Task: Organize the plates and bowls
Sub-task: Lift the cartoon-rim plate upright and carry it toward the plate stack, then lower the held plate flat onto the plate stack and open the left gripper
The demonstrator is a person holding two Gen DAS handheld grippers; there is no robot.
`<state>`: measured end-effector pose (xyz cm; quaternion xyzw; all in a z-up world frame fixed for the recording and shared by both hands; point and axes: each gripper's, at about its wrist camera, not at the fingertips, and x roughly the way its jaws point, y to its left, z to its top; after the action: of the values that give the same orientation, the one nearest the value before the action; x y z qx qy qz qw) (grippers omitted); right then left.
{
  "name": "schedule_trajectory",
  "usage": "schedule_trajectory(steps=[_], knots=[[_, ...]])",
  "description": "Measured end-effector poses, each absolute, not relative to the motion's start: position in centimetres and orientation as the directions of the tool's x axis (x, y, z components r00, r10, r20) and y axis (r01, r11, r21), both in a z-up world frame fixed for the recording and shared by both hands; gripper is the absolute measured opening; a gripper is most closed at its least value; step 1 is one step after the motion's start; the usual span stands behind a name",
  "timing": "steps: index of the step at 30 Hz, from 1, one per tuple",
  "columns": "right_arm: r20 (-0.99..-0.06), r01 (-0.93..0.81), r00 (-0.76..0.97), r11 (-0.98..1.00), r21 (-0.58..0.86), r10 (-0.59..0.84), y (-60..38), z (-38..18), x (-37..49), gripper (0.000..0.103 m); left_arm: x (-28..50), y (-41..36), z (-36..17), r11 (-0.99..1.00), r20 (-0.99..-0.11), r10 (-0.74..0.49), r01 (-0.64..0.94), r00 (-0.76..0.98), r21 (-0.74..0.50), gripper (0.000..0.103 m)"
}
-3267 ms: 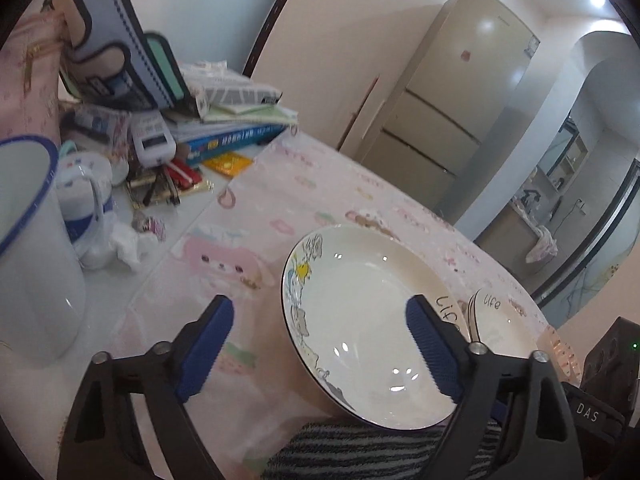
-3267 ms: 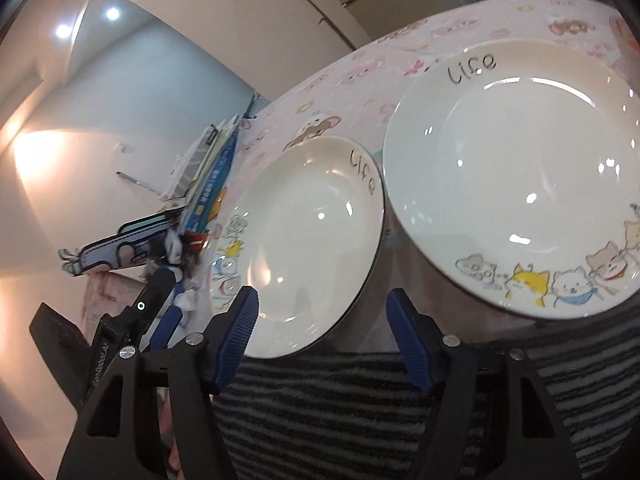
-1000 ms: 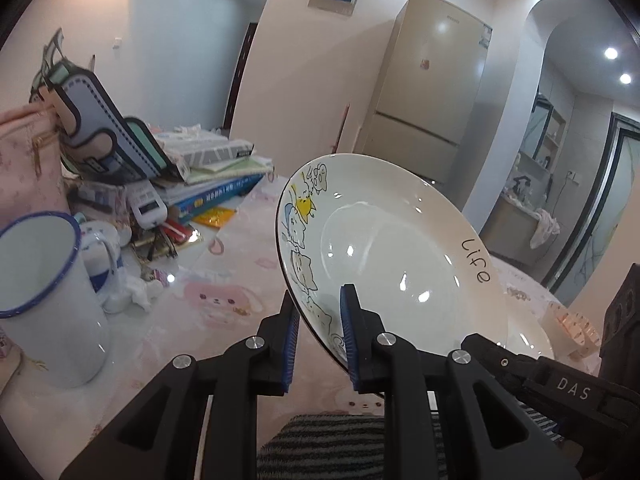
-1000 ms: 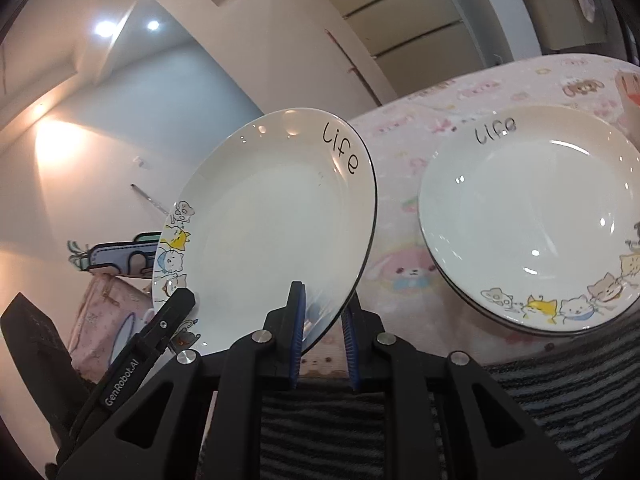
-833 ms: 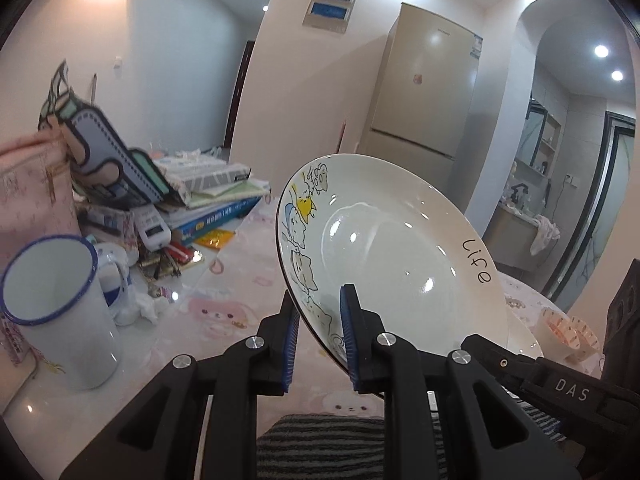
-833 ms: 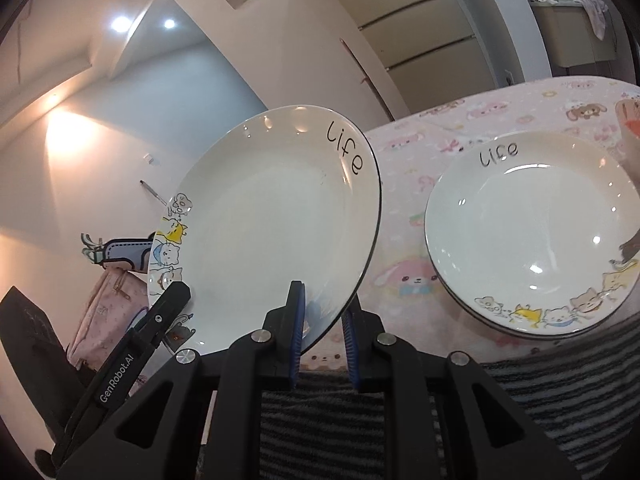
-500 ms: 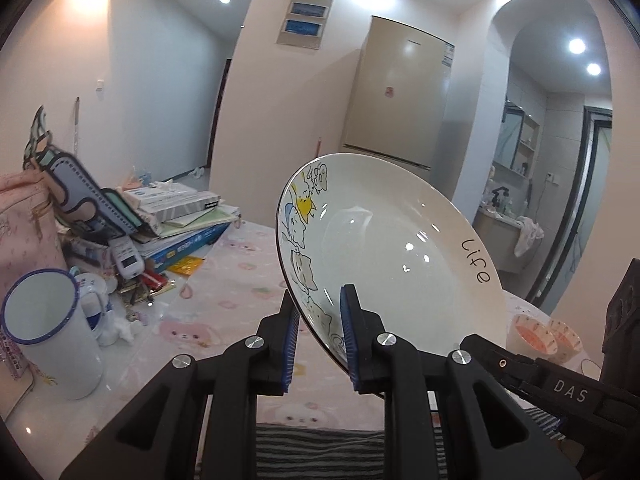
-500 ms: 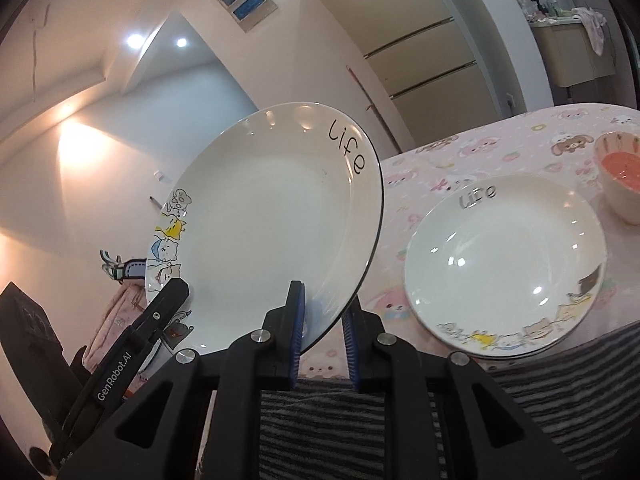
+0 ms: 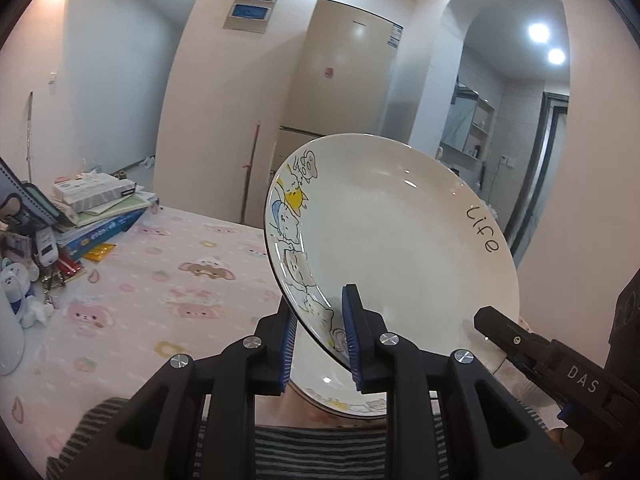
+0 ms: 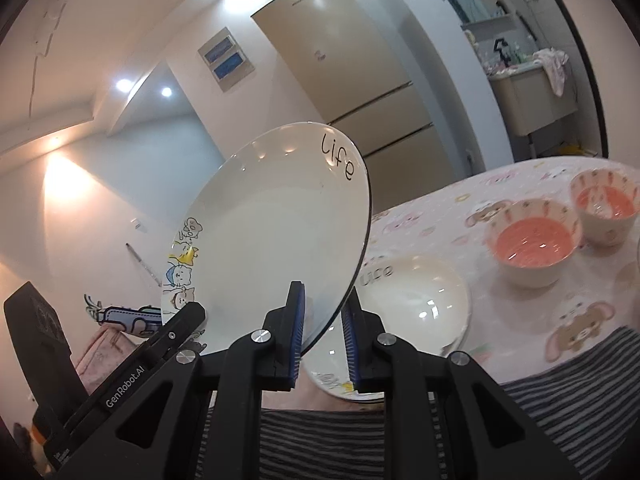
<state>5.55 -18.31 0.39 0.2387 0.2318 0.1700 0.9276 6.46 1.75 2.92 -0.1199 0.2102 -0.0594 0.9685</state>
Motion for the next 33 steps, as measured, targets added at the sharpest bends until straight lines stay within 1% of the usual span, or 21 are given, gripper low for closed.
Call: schedule_trajectory(steps=[3,8,16,21,27,33], knots=[[-0.355,-0.192,0.840,0.836,0.515,0.411,-19.6,0.2,5.3,0.018,6.3,0.0,2.5,0.966,-0.406,-0.176,0.077,0.897,-0.248,0.024],[-0.377,-0.166,0.836,0.839,0.519,0.399,-21.4,-0.9,5.1,0.018,6.7,-1.1,1.0,0.958,-0.458,-0.207,0.083,0.865,-0.275,0.025],[-0.449,-0.121,0.802,0.844,0.523,0.394,-21.2,-3.7,5.6,0.018,7.4,-1.4,-1.4,0.967,-0.515,-0.187,0.066,0.837,-0.244,0.025],[-0.506,-0.085,0.775,0.857,0.509,0.378,-20.9,-4.8,6.3,0.018,8.8,-1.3,-3.0,0.968,-0.580,-0.177,0.034,0.795,-0.248,0.025],[-0.571,-0.052,0.731,0.866,0.498,0.373,-20.3,-6.1,7.2,0.019,9.6,-1.5,-4.0,0.972,-0.629,-0.159,0.010,0.761,-0.234,0.025],[-0.584,-0.036,0.725,0.868,0.496,0.364,-20.3,-6.8,7.1,0.020,10.1,-1.6,-4.9,0.973,-0.662,-0.162,0.006,0.732,-0.231,0.026]])
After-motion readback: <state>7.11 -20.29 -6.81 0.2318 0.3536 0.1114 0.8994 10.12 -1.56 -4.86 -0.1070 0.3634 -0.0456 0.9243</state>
